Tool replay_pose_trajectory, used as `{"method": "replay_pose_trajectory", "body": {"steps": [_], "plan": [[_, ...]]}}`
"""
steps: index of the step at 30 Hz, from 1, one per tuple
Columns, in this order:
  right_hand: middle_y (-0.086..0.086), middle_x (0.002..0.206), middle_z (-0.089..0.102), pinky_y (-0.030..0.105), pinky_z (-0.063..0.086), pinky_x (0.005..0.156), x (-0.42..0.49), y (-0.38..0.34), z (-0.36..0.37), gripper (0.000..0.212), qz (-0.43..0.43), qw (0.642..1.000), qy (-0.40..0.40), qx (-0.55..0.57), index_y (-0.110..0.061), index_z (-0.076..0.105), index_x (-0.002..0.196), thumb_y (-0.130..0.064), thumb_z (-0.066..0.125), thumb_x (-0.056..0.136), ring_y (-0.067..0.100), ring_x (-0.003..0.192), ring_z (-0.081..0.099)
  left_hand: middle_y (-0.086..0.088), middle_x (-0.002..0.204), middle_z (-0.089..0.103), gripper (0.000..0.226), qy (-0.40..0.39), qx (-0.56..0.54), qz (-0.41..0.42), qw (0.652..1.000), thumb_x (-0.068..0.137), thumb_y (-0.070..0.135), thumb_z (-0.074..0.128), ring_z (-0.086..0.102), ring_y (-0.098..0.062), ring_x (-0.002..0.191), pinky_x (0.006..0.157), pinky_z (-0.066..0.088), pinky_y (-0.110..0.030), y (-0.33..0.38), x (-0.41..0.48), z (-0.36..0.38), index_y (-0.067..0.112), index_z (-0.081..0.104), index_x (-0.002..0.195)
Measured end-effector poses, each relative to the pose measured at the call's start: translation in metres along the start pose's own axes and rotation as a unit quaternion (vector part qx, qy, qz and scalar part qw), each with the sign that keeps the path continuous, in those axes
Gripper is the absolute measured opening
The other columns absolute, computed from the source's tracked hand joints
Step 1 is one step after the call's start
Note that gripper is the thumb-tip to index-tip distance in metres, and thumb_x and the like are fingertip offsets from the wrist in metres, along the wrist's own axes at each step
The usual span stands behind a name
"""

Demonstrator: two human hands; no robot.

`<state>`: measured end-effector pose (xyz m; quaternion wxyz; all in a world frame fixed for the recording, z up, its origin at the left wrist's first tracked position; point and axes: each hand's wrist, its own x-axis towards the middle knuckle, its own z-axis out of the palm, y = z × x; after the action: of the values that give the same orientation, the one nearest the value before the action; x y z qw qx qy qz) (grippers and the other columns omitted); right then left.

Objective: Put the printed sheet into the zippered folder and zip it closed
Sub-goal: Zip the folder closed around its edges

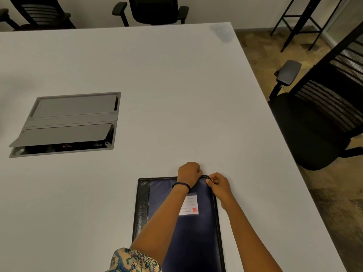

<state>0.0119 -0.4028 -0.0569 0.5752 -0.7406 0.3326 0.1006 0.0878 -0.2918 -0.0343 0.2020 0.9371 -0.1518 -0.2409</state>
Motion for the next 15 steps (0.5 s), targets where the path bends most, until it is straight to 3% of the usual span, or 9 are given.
{"method": "replay_pose_trajectory", "body": {"steps": [4, 8, 12, 14, 15], "plan": [[0.010, 0.092, 0.061, 0.022, 0.048, 0.070, -0.001, -0.001, 0.000, 0.004, -0.001, 1.000, -0.012, 0.002, -0.007, 0.056, 0.090, -0.009, 0.059, 0.087, 0.021, 0.082, 0.056, -0.011, 0.070, 0.053, 0.046, -0.006, -0.003, -0.018, 1.000, 0.092, 0.016, 0.047, 0.050, -0.027, 0.074, 0.065, 0.037, -0.032, -0.002, 0.000, -0.003, 0.019, 0.025, 0.051], [0.010, 0.093, 0.061, 0.029, 0.048, 0.078, 0.000, 0.000, 0.000, 0.007, -0.004, 1.000, -0.017, -0.003, -0.006, 0.056, 0.093, -0.010, 0.059, 0.088, 0.023, 0.084, 0.057, -0.021, 0.097, 0.068, 0.046, -0.009, 0.005, -0.019, 1.000, 0.092, 0.015, 0.048, 0.060, -0.033, 0.084, 0.066, 0.040, -0.033, -0.005, 0.002, -0.003, 0.019, 0.026, 0.052], [0.009, 0.090, 0.063, 0.027, 0.049, 0.074, -0.001, 0.000, 0.000, 0.010, -0.013, 1.000, -0.008, 0.017, -0.002, 0.061, 0.093, -0.009, 0.061, 0.086, 0.022, 0.082, 0.058, -0.020, 0.103, 0.068, 0.043, -0.028, 0.037, -0.017, 0.999, 0.093, 0.013, 0.044, 0.064, -0.035, 0.095, 0.077, 0.050, -0.037, 0.007, 0.005, -0.005, 0.017, 0.029, 0.053], [0.010, 0.088, 0.065, 0.024, 0.050, 0.071, -0.002, 0.002, -0.002, 0.008, -0.014, 0.999, -0.006, 0.040, -0.003, 0.063, 0.091, -0.008, 0.064, 0.084, 0.022, 0.081, 0.060, -0.019, 0.107, 0.068, 0.033, -0.045, 0.063, 0.003, 0.997, 0.095, 0.012, 0.041, 0.064, -0.034, 0.098, 0.078, 0.050, -0.037, 0.015, 0.007, -0.006, 0.010, 0.049, 0.063], [0.010, 0.087, 0.066, 0.022, 0.050, 0.070, -0.002, 0.003, -0.002, 0.007, -0.013, 0.999, -0.006, 0.052, -0.004, 0.065, 0.090, -0.007, 0.065, 0.083, 0.022, 0.080, 0.060, -0.019, 0.110, 0.067, 0.027, -0.049, 0.073, 0.011, 0.996, 0.096, 0.011, 0.040, 0.063, -0.033, 0.100, 0.075, 0.049, -0.035, 0.019, 0.009, -0.005, 0.003, 0.060, 0.078]]}}
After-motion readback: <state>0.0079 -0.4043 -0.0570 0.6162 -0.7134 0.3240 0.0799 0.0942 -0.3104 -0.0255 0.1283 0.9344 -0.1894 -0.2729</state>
